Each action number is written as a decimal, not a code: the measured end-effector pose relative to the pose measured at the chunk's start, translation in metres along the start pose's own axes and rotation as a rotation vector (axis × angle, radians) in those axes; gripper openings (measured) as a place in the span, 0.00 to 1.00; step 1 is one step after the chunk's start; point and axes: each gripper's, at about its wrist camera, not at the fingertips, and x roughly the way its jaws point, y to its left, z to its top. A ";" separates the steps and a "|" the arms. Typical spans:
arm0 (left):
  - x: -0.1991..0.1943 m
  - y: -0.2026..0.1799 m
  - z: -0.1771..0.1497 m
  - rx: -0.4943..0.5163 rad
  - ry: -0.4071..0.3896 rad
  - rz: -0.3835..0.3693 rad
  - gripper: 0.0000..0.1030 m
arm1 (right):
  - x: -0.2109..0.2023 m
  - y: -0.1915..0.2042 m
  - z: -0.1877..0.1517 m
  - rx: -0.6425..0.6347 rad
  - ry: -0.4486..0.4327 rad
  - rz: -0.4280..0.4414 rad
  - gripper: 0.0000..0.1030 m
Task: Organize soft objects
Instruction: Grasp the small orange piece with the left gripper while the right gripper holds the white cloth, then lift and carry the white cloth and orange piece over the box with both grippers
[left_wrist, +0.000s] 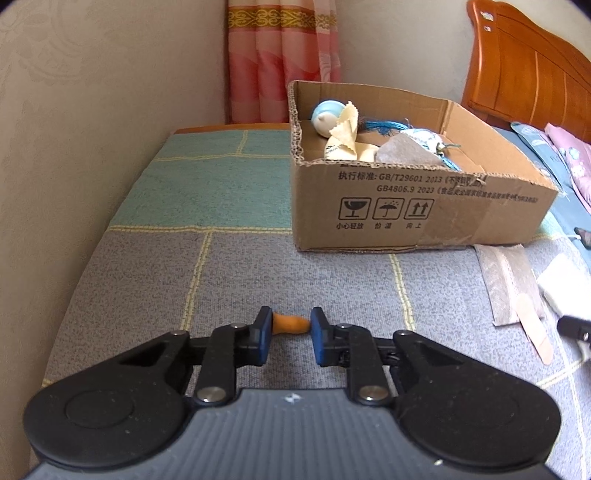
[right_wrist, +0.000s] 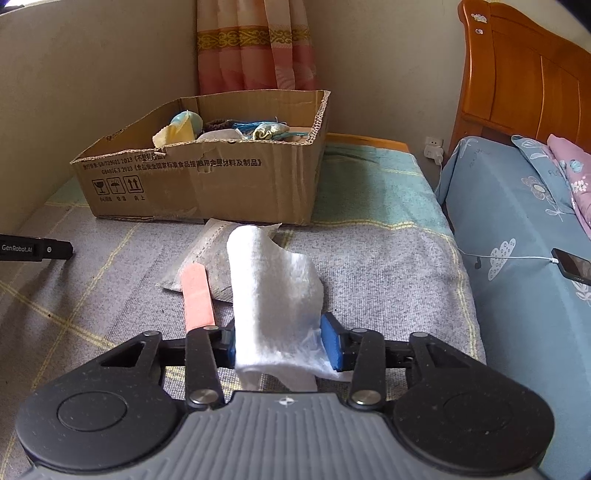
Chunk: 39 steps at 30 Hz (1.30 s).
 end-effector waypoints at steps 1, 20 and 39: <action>-0.001 0.000 0.000 0.011 -0.001 -0.001 0.20 | 0.000 0.000 0.000 0.001 0.005 -0.001 0.30; -0.046 -0.004 0.010 0.135 -0.040 -0.068 0.20 | -0.039 0.001 0.009 -0.088 -0.066 -0.010 0.14; -0.073 -0.017 0.026 0.198 -0.099 -0.142 0.20 | -0.047 0.012 0.128 -0.241 -0.251 0.089 0.14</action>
